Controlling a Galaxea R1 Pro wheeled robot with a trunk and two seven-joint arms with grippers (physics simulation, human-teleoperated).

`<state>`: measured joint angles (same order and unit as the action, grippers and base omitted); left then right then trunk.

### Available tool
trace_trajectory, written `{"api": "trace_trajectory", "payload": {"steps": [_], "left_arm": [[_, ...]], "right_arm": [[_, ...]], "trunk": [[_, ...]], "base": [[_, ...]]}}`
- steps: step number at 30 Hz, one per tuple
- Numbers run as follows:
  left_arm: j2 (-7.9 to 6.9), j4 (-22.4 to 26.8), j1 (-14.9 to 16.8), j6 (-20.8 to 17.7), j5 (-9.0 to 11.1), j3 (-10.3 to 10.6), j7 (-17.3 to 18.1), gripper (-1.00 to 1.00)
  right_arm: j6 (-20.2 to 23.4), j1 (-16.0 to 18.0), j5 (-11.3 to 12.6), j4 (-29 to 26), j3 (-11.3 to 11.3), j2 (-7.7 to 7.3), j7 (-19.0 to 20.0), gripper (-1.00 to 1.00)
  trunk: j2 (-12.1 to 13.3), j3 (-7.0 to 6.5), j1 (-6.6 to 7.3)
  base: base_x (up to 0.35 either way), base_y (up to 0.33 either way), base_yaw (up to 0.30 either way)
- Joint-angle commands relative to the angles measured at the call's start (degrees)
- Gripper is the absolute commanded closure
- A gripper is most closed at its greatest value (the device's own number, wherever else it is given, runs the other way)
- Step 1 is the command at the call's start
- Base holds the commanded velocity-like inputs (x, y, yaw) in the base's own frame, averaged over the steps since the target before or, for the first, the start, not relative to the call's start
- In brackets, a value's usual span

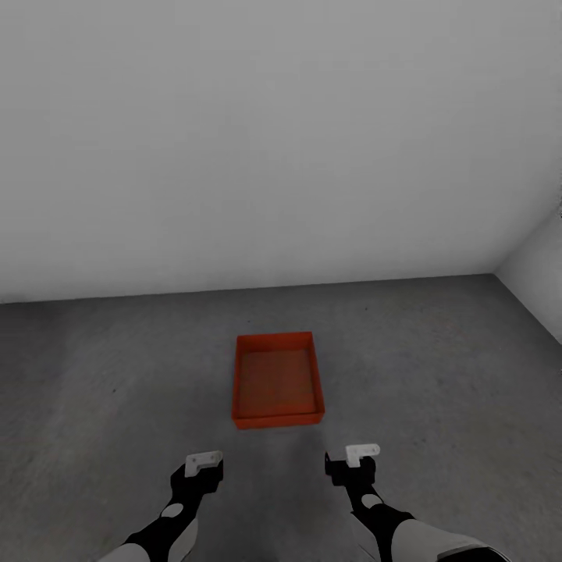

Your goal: Move the two storage containers from the living room to the garage. In the garage, place one container on the floor and stack the other container on top of it (either order is fine).

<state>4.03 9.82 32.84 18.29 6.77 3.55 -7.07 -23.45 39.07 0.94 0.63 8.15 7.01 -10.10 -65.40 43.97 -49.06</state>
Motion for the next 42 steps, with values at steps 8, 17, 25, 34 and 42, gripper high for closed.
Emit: {"api": "trace_trajectory", "payload": {"steps": [8,17,25,34,42], "left_arm": [[-0.22,-0.1,0.0,0.4,0.7,0.3,-0.1,-1.0],[-1.36,-0.1,0.1,0.4,0.7,0.2,-0.2,-1.0],[-9.62,-7.6,0.1,-0.5,2.0,0.0,0.0,-1.0],[-11.83,-9.8,0.0,-0.9,5.7,0.0,0.6,-1.0],[-11.77,-9.9,-3.8,-2.5,5.9,0.0,0.7,-1.0]], "right_arm": [[-0.3,-0.4,0.0,0.1,0.5,0.02,-0.4,-1.0],[-0.8,-0.9,-0.1,0.0,0.5,-0.47,-0.3,-1.0],[0.2,-1.0,0.1,0.9,0.6,-3.95,0.2,-1.0],[0.4,-0.8,-0.2,1.3,0.7,-7.13,0.9,-1.0],[0.9,-11.8,-0.5,1.3,0.7,-8.33,1.0,-1.0]], "trunk": [[0.0,-0.62,0.0],[0.0,-1.41,0.0],[0.0,-2.1,0.0],[0.0,-2.86,0.0],[0.0,-3.53,0.0]], "base": [[-0.009,0.0,-0.066],[-0.001,0.0,-0.091],[0.0,0.0,-0.108],[0.0,0.0,-0.115],[0.0,0.0,-0.122]]}}
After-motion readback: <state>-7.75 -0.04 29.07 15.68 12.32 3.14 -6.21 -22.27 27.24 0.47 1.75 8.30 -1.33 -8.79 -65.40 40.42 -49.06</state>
